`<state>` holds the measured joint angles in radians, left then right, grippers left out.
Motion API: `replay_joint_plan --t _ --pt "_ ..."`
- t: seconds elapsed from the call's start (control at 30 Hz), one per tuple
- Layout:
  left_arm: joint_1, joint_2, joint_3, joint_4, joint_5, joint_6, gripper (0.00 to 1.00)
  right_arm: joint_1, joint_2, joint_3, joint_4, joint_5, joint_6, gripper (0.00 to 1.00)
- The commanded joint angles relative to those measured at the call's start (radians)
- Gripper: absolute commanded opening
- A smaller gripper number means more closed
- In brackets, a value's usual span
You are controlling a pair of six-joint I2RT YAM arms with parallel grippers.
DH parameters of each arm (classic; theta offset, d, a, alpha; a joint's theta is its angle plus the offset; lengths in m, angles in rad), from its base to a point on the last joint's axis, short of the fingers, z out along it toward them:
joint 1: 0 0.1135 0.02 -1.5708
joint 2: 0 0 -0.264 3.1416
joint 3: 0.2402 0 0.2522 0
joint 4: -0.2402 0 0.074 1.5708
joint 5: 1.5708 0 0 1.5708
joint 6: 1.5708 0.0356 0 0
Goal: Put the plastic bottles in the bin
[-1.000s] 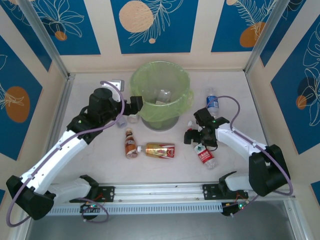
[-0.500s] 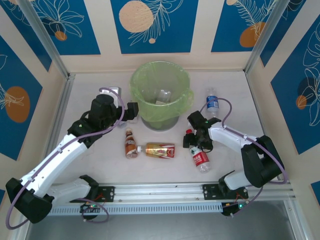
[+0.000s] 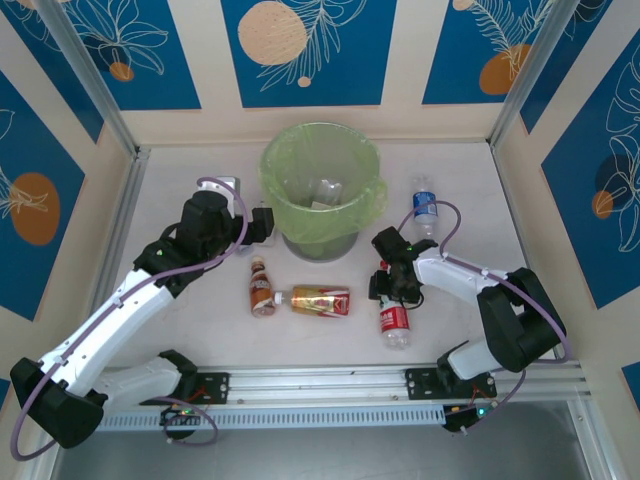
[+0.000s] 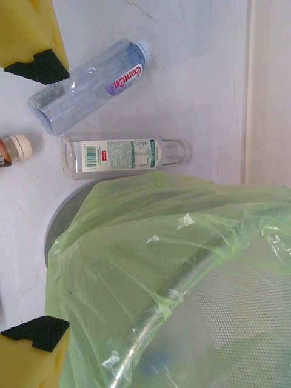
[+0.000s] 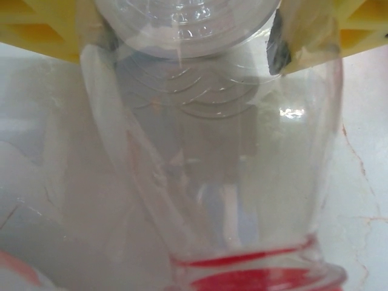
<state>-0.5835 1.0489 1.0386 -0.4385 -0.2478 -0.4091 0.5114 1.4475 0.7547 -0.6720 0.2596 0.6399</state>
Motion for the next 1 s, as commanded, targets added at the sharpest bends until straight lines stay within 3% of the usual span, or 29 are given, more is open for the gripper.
replay_joint_plan --t 0.0,0.23,0.6,0.97 --pt "-0.001 0.0 0.012 -0.018 -0.035 0.022 1.0 0.008 -0.004 -0.017 -0.01 0.018 0.024 0.64" --pt "0.0 0.018 0.021 -0.028 -0.073 -0.039 1.0 0.021 -0.049 -0.015 -0.008 0.013 0.018 0.64" --pt "0.002 0.097 0.032 -0.095 -0.192 -0.092 1.0 0.02 -0.257 -0.05 0.025 0.089 0.035 0.58" --pt "0.012 0.095 0.02 -0.085 -0.229 -0.136 1.0 -0.015 -0.467 -0.045 0.044 0.109 0.024 0.55"
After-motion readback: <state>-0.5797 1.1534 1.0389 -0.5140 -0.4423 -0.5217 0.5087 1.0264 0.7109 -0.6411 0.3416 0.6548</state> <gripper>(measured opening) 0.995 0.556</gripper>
